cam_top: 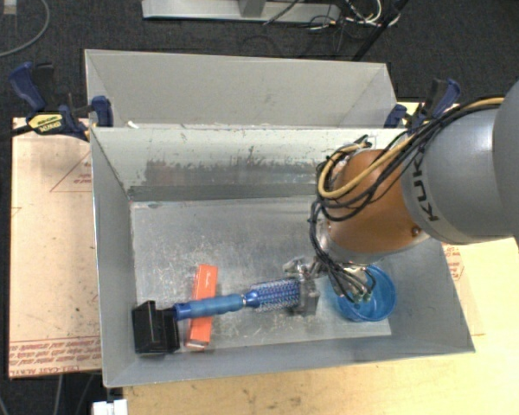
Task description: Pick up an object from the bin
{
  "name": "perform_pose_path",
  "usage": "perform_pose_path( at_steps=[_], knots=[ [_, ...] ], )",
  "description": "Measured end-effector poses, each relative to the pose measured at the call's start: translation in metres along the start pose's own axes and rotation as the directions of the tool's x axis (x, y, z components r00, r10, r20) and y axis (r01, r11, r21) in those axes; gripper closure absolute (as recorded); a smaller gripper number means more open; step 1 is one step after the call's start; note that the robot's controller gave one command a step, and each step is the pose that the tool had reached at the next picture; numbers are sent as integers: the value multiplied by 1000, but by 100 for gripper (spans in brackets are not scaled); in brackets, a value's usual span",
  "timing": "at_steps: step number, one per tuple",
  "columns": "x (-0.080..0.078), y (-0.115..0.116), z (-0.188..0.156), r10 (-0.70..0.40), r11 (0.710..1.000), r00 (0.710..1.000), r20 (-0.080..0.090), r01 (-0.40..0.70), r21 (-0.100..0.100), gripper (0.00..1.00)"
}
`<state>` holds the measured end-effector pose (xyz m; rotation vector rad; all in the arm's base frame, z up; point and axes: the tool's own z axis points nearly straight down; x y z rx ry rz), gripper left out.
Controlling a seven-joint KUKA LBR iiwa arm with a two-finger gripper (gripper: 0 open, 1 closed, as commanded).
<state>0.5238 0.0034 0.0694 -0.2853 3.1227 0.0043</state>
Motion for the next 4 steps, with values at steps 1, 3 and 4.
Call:
perform_pose_path(
  at_steps=[1, 3, 4],
  knots=[
    [1, 5, -100, 2, 1000, 1000, 2, -2, 0, 100],
    [-4, 8, -139, -20, 1000, 1000, -7, 20, -2, 100],
    [-6, -9, -321, -48, 999, 999, 11, 48, 3, 100]
  ],
)
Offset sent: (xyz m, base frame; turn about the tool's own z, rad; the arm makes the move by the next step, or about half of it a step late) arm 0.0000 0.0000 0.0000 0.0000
